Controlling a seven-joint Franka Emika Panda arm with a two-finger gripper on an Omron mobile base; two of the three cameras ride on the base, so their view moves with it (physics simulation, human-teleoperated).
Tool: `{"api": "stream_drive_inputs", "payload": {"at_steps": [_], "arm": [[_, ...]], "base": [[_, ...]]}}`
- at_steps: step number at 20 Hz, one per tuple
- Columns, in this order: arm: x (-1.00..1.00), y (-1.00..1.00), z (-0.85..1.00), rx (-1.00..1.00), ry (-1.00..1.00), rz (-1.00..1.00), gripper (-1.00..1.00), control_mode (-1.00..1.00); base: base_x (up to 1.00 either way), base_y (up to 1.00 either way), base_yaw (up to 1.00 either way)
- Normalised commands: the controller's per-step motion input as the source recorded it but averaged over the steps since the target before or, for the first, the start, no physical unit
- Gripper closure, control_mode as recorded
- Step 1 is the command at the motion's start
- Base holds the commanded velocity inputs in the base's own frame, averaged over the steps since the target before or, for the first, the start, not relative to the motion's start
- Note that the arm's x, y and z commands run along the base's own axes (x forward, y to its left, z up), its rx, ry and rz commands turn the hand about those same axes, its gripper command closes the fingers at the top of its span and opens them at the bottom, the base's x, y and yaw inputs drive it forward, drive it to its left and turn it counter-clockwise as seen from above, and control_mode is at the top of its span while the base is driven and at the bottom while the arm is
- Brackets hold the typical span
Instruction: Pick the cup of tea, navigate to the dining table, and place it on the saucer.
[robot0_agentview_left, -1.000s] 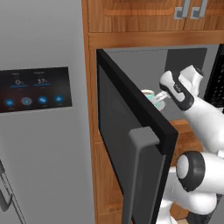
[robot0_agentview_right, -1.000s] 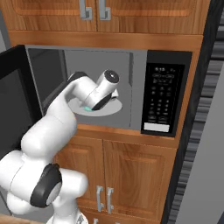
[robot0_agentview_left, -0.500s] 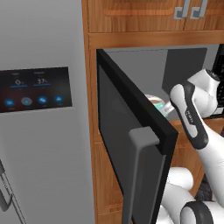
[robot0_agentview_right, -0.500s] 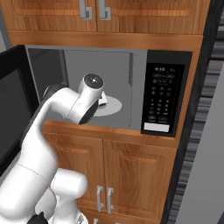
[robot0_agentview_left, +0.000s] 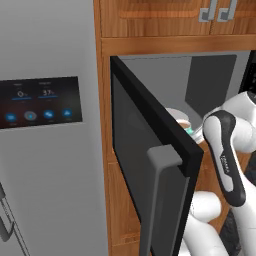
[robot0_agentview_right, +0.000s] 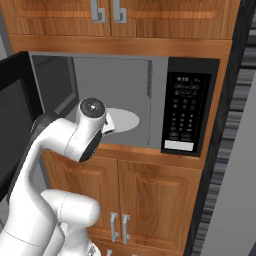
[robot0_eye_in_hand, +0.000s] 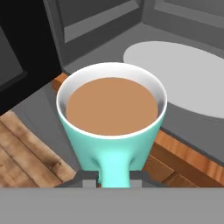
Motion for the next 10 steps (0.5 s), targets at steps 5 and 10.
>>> {"api": "stream_drive_inputs", "payload": {"at_steps": [5,10], "arm": [[0.0,0.0,0.0,0.0,0.0,0.0,1.0,-1.0],[-0.01,0.0,0.0,0.0,0.0,0.0,1.0,-1.0]], "base": [[0.0,0.0,0.0],[0.0,0.0,0.0]]}}
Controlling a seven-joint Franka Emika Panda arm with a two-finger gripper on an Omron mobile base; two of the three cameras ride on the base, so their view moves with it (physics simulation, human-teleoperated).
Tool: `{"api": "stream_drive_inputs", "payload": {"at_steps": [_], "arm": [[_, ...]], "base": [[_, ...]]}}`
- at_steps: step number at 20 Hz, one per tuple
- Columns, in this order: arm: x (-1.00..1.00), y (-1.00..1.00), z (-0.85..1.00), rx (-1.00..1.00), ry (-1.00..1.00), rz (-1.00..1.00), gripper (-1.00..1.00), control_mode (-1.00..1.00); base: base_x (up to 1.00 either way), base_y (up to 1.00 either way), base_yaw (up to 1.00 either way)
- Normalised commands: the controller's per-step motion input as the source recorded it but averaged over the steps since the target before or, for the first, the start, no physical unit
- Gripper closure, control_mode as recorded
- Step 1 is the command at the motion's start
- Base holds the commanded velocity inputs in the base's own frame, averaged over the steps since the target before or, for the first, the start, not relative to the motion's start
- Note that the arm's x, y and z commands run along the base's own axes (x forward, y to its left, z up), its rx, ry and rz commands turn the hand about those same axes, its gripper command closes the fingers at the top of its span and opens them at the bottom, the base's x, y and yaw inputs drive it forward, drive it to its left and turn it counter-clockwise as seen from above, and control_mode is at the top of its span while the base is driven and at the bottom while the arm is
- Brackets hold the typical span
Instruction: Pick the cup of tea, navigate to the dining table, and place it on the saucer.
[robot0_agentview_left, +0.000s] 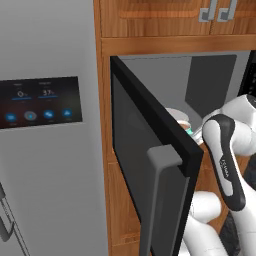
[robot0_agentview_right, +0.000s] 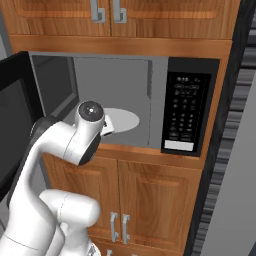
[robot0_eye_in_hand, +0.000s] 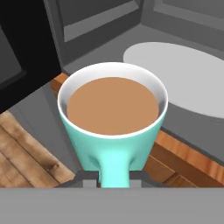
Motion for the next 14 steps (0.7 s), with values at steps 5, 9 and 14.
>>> {"api": "stream_drive_inputs", "payload": {"at_steps": [5,9,14], "arm": [[-0.02,0.0,0.0,0.0,0.0,0.0,1.0,1.0],[0.0,0.0,0.0,0.0,0.0,0.0,1.0,1.0],[0.0,0.0,0.0,0.0,0.0,0.0,1.0,1.0]], "base": [[-0.4,-0.02,0.0],[-0.79,0.0,-0.08],[-0.7,-0.01,-0.51]]}}
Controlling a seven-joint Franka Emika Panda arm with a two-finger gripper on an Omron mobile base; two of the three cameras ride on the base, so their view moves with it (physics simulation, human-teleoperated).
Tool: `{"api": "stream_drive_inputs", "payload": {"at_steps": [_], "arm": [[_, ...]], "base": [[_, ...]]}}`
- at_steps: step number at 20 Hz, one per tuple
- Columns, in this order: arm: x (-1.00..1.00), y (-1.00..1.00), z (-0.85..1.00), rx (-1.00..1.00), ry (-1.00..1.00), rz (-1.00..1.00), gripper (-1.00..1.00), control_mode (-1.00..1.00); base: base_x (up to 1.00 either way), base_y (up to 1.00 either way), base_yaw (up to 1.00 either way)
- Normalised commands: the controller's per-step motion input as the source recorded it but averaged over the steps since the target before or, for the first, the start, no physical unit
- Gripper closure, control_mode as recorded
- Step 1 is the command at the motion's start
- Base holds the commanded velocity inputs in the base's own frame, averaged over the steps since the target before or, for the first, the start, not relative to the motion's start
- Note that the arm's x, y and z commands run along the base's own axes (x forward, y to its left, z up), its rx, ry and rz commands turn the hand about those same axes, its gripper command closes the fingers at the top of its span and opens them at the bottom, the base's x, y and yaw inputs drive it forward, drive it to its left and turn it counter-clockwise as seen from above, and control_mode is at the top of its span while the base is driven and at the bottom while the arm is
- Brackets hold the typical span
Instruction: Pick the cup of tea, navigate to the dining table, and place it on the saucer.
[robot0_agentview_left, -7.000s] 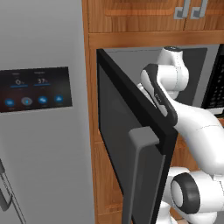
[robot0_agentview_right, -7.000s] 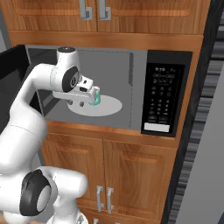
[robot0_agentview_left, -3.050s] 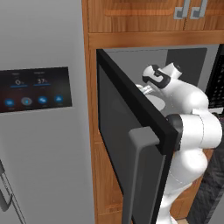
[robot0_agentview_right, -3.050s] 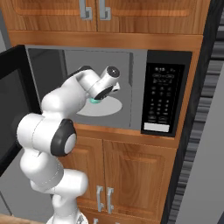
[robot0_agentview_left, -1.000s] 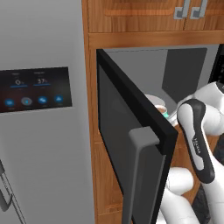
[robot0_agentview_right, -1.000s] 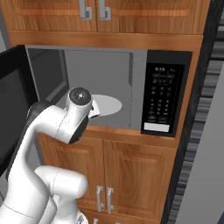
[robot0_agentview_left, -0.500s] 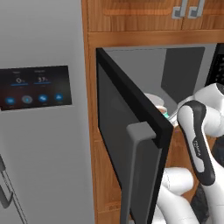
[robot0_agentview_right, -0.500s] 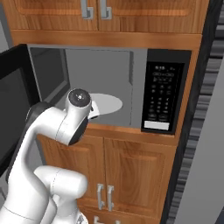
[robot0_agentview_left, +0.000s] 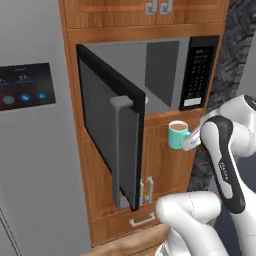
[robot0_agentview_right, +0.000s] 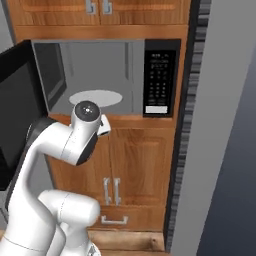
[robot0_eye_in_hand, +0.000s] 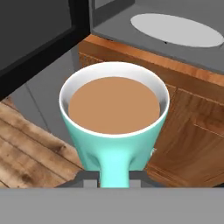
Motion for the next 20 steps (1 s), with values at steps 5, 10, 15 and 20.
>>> {"api": "stream_drive_inputs", "payload": {"at_steps": [5,10,15,20], "arm": [[0.0,0.0,0.0,0.0,0.0,0.0,1.0,1.0],[0.0,0.0,0.0,0.0,0.0,0.0,1.0,1.0],[0.0,0.0,0.0,0.0,0.0,0.0,1.0,1.0],[0.0,0.0,0.0,0.0,0.0,0.0,1.0,1.0]], "base": [[-0.06,0.21,-0.95],[0.0,0.19,-1.0],[0.0,0.19,-1.0],[0.0,0.19,-1.0]]}}
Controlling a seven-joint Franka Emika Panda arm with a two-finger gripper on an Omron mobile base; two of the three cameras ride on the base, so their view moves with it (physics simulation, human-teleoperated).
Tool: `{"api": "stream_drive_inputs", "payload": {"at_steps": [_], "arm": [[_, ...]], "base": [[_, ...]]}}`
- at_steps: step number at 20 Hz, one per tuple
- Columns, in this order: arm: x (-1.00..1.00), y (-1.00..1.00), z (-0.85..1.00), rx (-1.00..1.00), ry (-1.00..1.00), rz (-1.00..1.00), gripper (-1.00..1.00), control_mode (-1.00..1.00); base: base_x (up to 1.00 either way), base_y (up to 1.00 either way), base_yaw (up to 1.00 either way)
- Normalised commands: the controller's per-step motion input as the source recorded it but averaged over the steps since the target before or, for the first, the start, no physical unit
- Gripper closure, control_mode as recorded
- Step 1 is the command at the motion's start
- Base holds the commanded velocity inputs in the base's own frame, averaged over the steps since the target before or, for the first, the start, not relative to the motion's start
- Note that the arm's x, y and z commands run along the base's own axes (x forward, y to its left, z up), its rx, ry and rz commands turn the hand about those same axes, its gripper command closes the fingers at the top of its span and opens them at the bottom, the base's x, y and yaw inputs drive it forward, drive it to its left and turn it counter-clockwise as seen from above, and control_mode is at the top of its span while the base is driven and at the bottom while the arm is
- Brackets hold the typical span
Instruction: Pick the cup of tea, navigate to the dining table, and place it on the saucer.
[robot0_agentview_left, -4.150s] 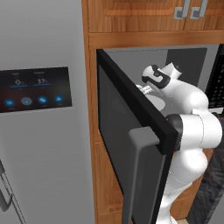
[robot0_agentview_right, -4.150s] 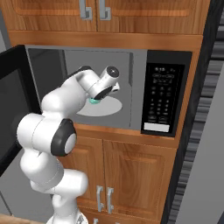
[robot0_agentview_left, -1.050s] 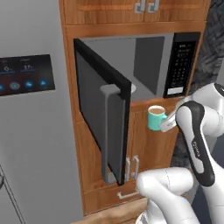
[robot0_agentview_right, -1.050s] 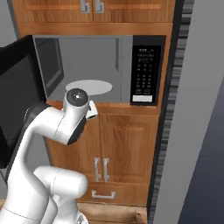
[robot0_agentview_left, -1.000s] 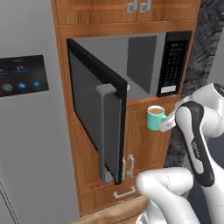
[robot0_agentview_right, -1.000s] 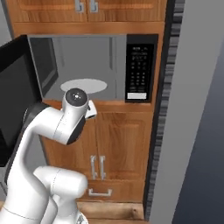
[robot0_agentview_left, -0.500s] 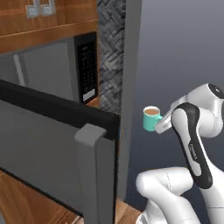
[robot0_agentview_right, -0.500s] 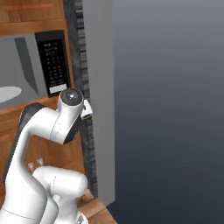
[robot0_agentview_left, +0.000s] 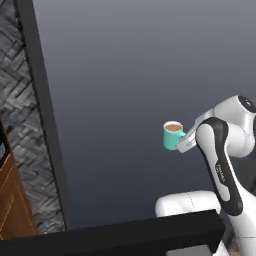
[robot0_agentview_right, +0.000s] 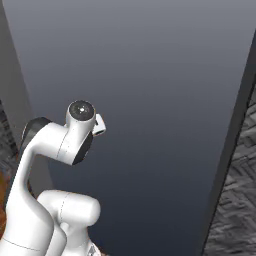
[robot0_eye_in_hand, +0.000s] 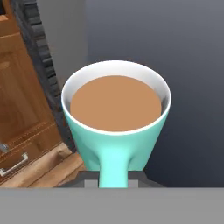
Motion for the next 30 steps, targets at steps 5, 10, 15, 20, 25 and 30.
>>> {"api": "stream_drive_inputs", "payload": {"at_steps": [5,10,15,20,25,30], "arm": [[0.0,0.0,0.0,0.0,0.0,0.0,1.0,1.0],[0.0,0.0,0.0,0.0,0.0,0.0,1.0,1.0],[0.0,0.0,0.0,0.0,0.0,0.0,1.0,1.0],[0.0,0.0,0.0,0.0,0.0,0.0,1.0,1.0],[0.0,0.0,0.0,0.0,0.0,0.0,1.0,1.0],[0.0,0.0,0.0,0.0,0.0,0.0,1.0,1.0]], "base": [[0.0,0.19,-1.0],[0.0,0.17,-1.0],[0.0,0.15,-1.0],[0.0,0.15,-1.0],[0.0,0.02,-0.97],[0.06,-0.49,-0.76]]}}
